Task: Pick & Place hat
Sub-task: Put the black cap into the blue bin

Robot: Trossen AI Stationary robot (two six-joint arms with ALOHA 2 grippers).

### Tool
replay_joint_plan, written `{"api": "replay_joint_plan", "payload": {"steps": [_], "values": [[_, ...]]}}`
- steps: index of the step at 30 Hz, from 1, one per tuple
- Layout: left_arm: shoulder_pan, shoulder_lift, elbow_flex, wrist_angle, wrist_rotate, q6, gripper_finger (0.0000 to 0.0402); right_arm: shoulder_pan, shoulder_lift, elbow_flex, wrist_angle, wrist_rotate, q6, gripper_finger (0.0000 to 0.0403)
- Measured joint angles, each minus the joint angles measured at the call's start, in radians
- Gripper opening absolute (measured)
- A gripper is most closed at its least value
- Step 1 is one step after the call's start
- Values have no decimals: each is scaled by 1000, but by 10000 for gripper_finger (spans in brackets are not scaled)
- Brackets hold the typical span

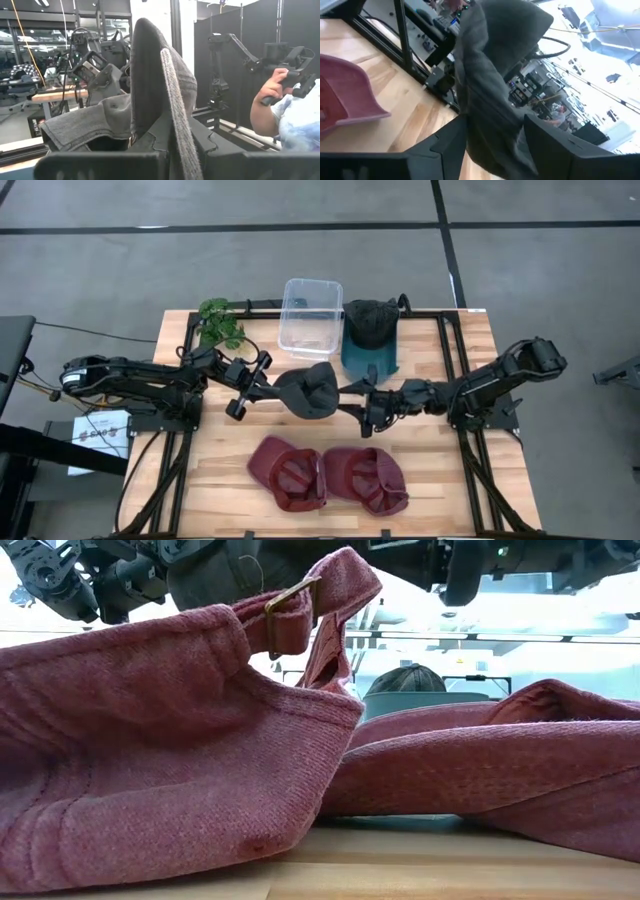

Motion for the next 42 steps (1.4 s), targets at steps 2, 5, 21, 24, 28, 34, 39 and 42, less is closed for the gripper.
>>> {"api": "replay_joint_plan", "payload": {"steps": [2,5,21,24,28,34,39,42], "values": [[0,0,0,-1,0,1,27,5,0,0,4,-5,0,184],[0,0,0,-1,0,8,27,4,4,0,5,-22,1,181],[0,0,0,26,-15,15,28,-38,6,6,-4,-130,26,7],[0,0,0,26,-26,16,28,-34,6,18,-13,-131,35,4],[0,0,0,26,-29,16,42,-29,6,22,-19,-124,35,3],[0,0,0,26,-117,72,107,-30,6,28,-23,-31,27,1],[8,0,6,21,-267,99,167,-21,6,73,-57,159,-26,1],[23,-1,6,12,-282,99,185,-20,-1,101,-83,318,-91,1]]}}
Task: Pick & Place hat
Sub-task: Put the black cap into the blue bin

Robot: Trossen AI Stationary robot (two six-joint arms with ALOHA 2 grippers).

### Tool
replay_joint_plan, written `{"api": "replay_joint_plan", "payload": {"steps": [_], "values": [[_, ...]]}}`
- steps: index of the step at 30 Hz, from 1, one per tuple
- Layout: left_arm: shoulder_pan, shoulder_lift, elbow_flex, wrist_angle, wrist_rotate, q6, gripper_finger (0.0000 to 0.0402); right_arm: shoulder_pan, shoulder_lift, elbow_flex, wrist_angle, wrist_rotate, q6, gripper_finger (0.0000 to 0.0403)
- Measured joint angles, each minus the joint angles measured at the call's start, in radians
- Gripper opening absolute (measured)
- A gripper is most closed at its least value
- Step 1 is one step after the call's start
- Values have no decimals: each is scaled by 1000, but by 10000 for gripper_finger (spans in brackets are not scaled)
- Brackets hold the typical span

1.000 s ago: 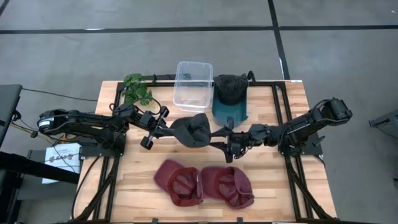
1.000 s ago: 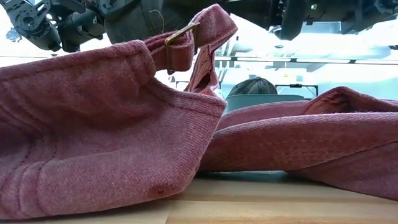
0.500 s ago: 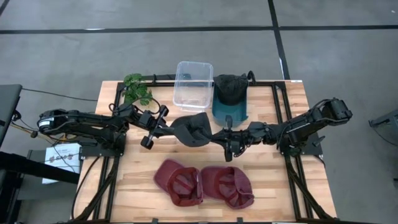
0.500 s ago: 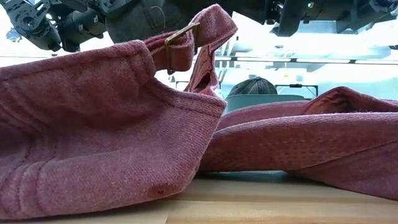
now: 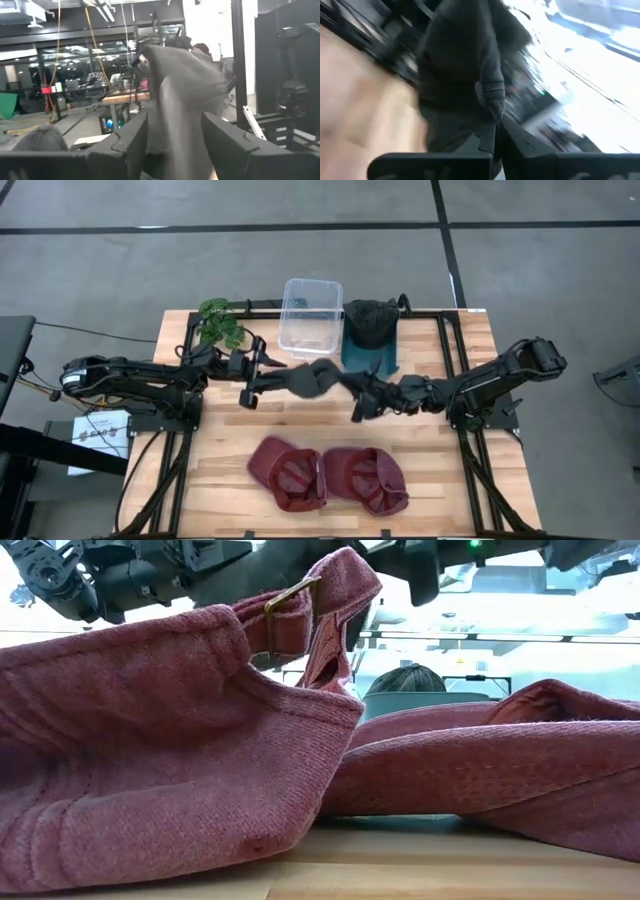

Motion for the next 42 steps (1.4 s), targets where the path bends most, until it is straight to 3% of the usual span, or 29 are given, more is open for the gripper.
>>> {"api": "replay_joint_plan", "payload": {"steps": [4,11,18,26,42], "values": [[8,0,-3,-15,0,-3,191,-8,-47,28,-96,157,-50,1],[7,0,-4,-24,0,-4,187,-57,-197,63,-241,258,-102,0],[7,-1,-4,-24,0,-8,186,-139,-330,131,-410,257,-110,0],[7,-1,-5,-24,0,-8,184,-266,-393,150,-563,245,-77,0],[7,-1,-5,-27,1,-8,182,-419,-386,150,-941,29,223,0]]}}
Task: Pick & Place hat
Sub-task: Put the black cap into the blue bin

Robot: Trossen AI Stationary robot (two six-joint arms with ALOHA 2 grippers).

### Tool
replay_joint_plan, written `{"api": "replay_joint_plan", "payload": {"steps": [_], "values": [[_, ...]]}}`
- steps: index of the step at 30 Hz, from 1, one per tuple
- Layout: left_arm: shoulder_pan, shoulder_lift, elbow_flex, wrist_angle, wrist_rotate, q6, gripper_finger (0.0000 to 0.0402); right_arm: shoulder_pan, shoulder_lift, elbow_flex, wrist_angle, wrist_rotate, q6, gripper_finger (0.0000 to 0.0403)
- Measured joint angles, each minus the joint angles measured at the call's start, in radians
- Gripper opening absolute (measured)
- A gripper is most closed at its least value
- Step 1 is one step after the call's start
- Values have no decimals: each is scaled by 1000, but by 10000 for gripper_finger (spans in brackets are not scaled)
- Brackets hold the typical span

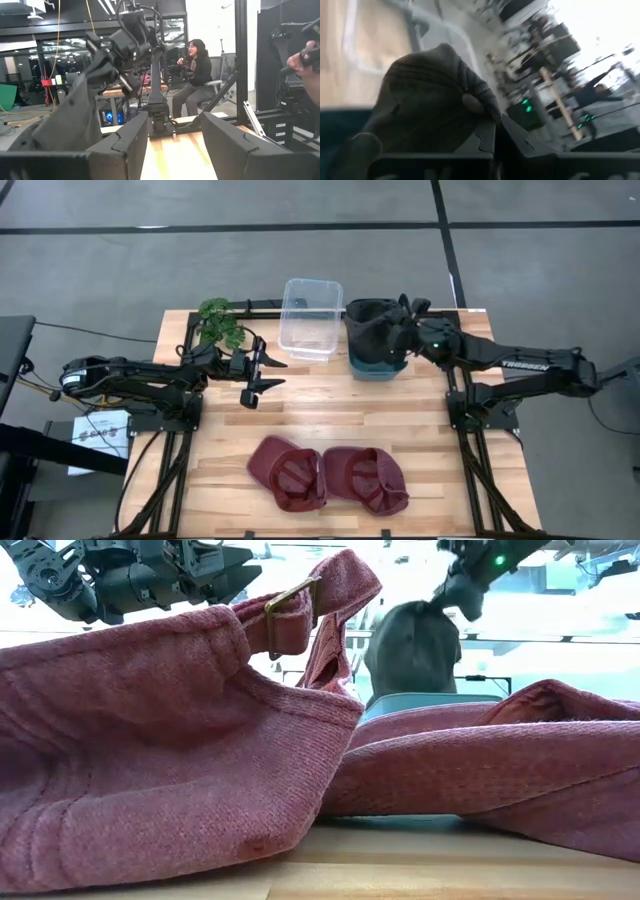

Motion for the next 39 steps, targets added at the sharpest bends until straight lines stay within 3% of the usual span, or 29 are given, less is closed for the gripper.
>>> {"api": "replay_joint_plan", "payload": {"steps": [6,11,25,35,39], "values": [[0,0,0,-4,0,0,182,-45,57,0,-77,-103,69,0],[0,0,0,-4,0,0,182,-93,114,0,-82,-117,64,0],[0,0,0,-20,0,3,182,-346,157,0,-93,-338,61,1],[0,0,0,-20,0,10,182,-419,157,0,-77,-480,71,55],[0,0,0,-22,0,11,182,-423,157,0,-77,-489,79,89]]}}
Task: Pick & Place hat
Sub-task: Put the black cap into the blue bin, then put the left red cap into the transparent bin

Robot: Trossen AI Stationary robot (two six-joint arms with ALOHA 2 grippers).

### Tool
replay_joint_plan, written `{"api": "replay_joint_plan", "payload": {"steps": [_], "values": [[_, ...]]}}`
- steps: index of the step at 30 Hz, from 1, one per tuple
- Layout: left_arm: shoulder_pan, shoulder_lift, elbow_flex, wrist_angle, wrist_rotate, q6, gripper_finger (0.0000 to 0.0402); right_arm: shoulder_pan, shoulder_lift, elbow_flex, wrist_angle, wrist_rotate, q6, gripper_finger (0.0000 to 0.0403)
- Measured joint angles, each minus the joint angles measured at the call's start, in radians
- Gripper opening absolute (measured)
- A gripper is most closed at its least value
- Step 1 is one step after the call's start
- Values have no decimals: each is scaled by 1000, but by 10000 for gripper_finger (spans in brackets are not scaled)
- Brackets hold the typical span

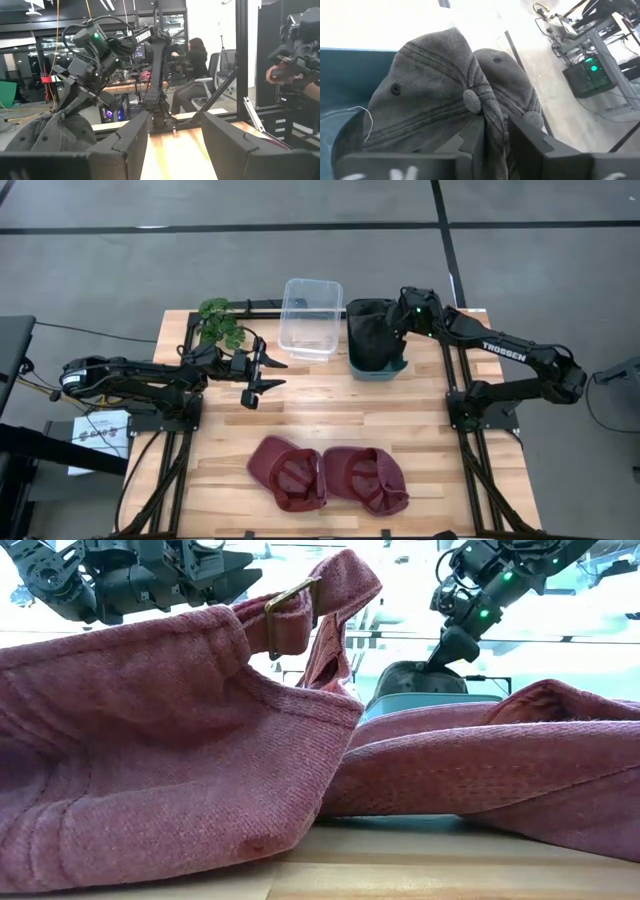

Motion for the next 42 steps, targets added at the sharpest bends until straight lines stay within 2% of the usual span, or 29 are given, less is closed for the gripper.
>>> {"api": "replay_joint_plan", "payload": {"steps": [5,11,17,22,26,28,31,35,38,42], "values": [[0,0,0,-24,0,-8,182,8,-11,0,7,7,-7,141],[0,0,0,-31,0,-10,182,38,-72,0,6,63,-43,194],[0,0,0,-32,-1,23,182,69,-170,0,-20,134,-10,211],[1,0,0,-53,-23,47,182,119,-250,0,-79,146,185,207],[8,-14,0,-198,-22,51,182,220,-288,0,-73,144,464,196],[19,-23,0,-287,-23,53,182,293,-293,0,-85,141,544,189],[30,-23,0,-394,-23,53,182,414,-287,0,-124,139,565,182],[30,-23,0,-402,9,51,182,560,-265,-4,-161,140,612,175],[22,-23,8,-401,102,48,182,655,-247,-31,-118,141,663,172],[-10,-23,11,-404,119,14,182,753,-225,-88,-50,142,726,171]]}}
